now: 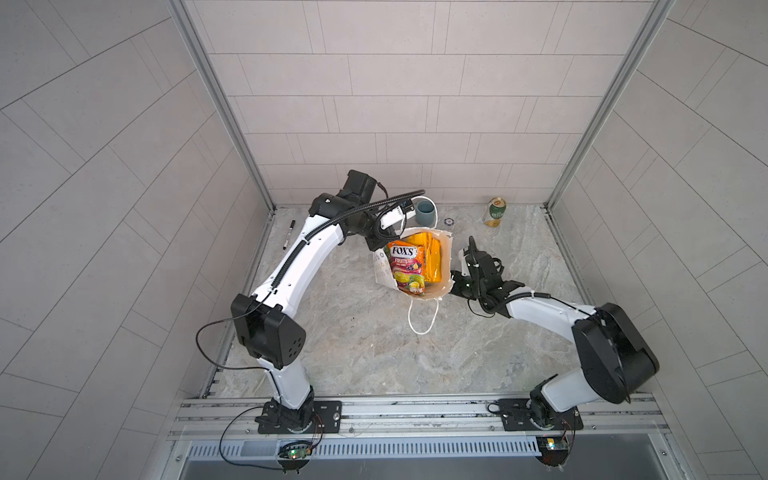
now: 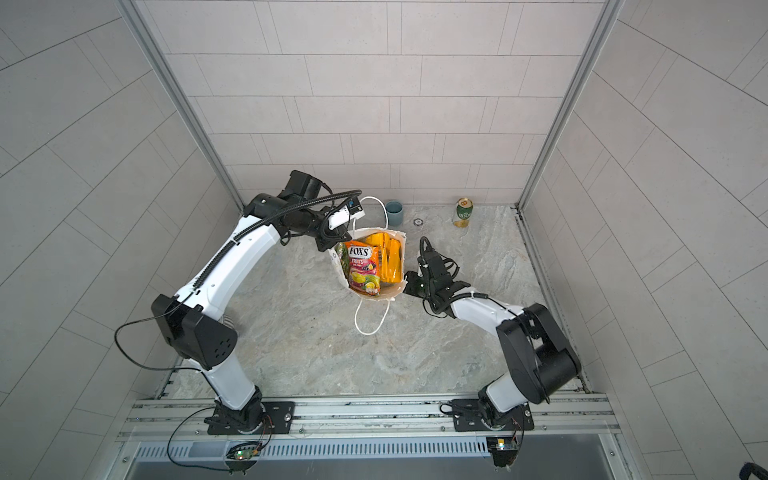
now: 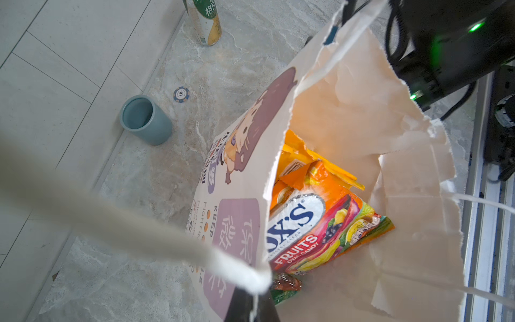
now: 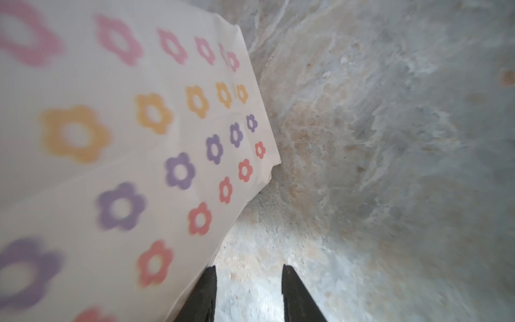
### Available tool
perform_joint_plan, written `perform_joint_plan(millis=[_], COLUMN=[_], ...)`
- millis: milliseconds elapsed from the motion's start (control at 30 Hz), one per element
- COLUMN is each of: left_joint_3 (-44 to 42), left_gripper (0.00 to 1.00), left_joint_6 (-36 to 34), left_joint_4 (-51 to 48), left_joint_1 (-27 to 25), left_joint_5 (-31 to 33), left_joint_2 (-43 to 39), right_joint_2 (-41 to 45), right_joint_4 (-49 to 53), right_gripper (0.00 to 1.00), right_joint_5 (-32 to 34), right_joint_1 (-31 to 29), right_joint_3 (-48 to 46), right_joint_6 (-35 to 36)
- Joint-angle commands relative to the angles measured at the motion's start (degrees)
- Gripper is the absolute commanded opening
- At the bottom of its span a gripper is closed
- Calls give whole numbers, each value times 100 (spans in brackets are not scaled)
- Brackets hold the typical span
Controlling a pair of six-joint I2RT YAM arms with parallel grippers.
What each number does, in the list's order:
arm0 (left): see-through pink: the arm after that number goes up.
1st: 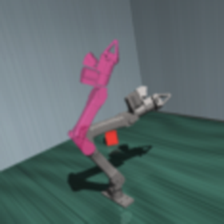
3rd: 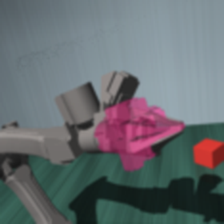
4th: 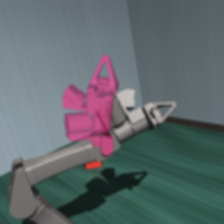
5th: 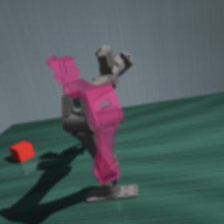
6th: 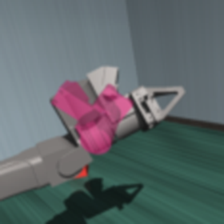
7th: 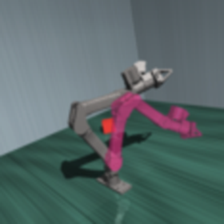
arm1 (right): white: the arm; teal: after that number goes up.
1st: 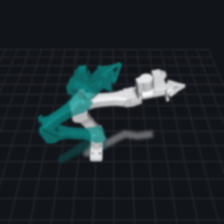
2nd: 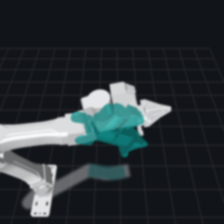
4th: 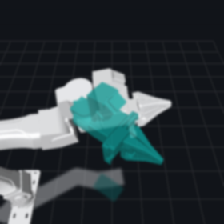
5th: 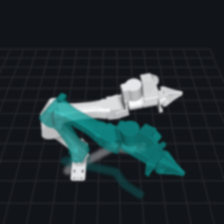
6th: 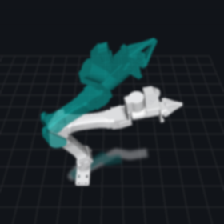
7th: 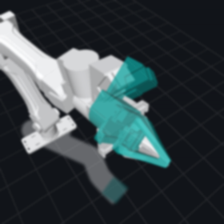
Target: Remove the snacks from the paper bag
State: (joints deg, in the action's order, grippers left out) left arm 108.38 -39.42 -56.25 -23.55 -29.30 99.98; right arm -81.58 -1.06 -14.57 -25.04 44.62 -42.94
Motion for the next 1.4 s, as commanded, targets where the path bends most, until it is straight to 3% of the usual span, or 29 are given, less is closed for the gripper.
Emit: perform_joint_plan(millis=[0,233,433,567,733,833,1167,1367], left_joint_3=[-46,-862,-1513,-1651,-1680,-1641,-1524,-1491], left_gripper=[0,0,0,0,0,0,0,0], left_joint_6=[29,165,289,414,634,812,1147,1239], left_joint_4=[447,857,1502,1670,1772,1847,1933,1982], left_joint_1=[-88,-110,-151,-159,-159,-158,-170,-159], left_joint_5=[-330,-280,-128,-34,-37,-43,-187,-259], left_joint_2=[-312,-767,-1231,-1282,-1220,-1182,-1071,-1003], right_joint_2=[874,2358,2534,2287,1834,1502,334,-110], right_joint_4=[886,2242,3253,3494,3061,2943,2841,2839], right_gripper=[43,49,46,44,41,41,43,44], right_joint_5=[341,1027,296,186,203,488,1436,1595], right_joint_1=[-19,-18,-123,-696,-1366,-1605,-1810,-1804], right_joint_3=[78,495,1667,2245,2369,2508,3183,3435], right_joint_6=[722,1346,1826,1707,1456,1361,1148,1003])
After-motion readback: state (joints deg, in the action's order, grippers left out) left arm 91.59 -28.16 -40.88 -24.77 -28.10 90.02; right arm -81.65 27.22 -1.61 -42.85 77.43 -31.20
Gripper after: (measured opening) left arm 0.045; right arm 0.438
